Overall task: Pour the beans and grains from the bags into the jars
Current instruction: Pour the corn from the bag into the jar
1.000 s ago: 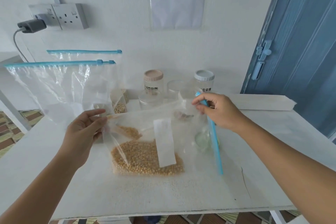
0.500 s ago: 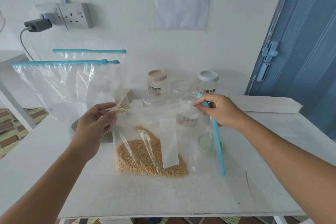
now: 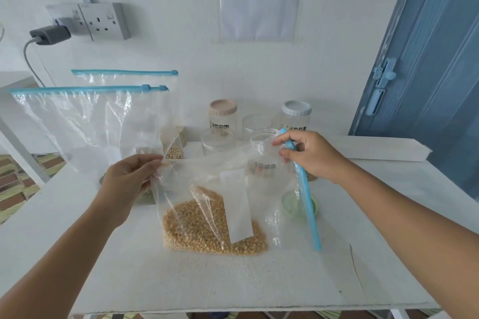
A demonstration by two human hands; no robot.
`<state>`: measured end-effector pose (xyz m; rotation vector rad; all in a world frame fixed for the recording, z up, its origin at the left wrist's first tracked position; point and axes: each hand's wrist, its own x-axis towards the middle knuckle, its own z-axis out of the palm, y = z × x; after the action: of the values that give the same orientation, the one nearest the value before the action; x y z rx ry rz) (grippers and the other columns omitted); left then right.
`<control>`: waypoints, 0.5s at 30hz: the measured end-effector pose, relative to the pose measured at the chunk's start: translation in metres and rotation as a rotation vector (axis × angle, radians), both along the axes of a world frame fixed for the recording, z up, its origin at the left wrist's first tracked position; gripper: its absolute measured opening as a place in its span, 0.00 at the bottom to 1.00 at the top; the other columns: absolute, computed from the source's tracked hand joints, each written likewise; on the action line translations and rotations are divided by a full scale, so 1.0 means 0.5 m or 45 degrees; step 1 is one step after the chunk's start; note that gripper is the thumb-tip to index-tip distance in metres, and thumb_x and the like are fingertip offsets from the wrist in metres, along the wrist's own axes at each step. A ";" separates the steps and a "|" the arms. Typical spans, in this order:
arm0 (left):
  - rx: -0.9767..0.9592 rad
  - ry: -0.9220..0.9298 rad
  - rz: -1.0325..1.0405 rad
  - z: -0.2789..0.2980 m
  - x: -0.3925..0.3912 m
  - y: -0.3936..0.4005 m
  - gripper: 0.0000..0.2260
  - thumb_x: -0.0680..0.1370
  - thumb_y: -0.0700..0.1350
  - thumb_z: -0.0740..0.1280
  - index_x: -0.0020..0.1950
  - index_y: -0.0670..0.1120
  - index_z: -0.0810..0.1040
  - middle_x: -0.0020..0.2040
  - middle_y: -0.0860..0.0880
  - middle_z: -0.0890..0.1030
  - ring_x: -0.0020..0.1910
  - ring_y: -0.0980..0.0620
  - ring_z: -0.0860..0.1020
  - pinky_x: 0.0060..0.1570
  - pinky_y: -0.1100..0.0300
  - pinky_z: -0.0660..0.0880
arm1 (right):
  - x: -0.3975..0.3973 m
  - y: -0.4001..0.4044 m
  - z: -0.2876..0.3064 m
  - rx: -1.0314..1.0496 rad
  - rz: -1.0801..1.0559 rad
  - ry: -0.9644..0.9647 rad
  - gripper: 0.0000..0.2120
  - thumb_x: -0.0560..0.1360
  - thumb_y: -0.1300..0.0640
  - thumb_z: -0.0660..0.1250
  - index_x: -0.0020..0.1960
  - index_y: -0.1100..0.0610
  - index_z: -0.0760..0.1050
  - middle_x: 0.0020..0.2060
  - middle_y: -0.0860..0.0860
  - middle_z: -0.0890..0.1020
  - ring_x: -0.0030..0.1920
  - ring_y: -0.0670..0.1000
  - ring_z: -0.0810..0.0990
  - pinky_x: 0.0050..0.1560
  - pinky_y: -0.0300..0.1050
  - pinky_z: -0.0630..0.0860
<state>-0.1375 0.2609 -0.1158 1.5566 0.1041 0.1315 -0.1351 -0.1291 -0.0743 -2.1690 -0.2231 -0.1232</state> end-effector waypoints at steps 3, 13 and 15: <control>0.016 -0.044 -0.002 -0.002 -0.005 0.001 0.08 0.81 0.39 0.71 0.60 0.44 0.85 0.53 0.41 0.84 0.49 0.49 0.80 0.61 0.51 0.78 | 0.003 0.005 0.000 -0.002 0.002 -0.025 0.11 0.80 0.60 0.71 0.55 0.45 0.84 0.39 0.44 0.86 0.42 0.46 0.86 0.49 0.42 0.79; 0.145 -0.192 0.201 -0.013 -0.007 0.002 0.07 0.82 0.42 0.71 0.57 0.49 0.86 0.40 0.48 0.80 0.34 0.57 0.75 0.40 0.67 0.76 | -0.018 -0.025 -0.020 0.542 -0.095 -0.063 0.13 0.79 0.71 0.67 0.52 0.56 0.86 0.46 0.50 0.88 0.40 0.48 0.85 0.45 0.35 0.78; 0.099 -0.054 0.152 -0.008 0.001 0.004 0.07 0.81 0.45 0.72 0.58 0.46 0.86 0.41 0.45 0.79 0.32 0.55 0.74 0.39 0.63 0.75 | -0.022 -0.026 -0.021 0.616 -0.087 -0.058 0.13 0.79 0.71 0.66 0.51 0.58 0.86 0.49 0.50 0.88 0.42 0.46 0.85 0.47 0.33 0.78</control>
<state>-0.1369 0.2627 -0.1199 1.6248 0.1602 0.2655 -0.1462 -0.1422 -0.0848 -1.6935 -0.1279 -0.2399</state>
